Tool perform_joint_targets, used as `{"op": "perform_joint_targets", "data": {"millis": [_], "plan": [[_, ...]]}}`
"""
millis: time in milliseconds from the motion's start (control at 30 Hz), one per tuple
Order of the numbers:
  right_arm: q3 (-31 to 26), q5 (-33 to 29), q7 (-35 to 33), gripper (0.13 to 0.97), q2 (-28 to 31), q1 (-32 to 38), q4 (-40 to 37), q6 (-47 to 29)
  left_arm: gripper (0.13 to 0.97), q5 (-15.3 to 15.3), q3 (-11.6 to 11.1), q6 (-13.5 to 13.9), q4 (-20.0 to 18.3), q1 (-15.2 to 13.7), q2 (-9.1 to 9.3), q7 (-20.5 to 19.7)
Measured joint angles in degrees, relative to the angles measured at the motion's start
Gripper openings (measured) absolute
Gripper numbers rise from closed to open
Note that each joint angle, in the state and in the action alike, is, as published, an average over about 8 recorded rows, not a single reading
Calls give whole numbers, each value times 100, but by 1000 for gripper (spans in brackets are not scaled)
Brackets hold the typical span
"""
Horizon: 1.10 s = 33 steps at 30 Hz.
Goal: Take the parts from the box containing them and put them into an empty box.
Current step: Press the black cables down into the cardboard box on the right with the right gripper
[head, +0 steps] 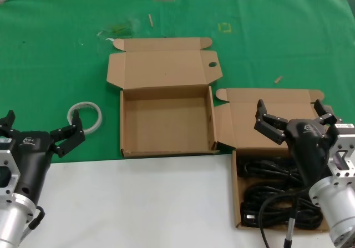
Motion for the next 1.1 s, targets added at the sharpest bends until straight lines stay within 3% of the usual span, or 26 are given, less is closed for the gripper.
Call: {"op": "perform_joint_targets", "data": {"millis": [1100], "plan": [[-185, 84, -52, 966, 0, -70, 46, 190, 966, 0, 0, 0, 0, 0, 0, 0]]}}
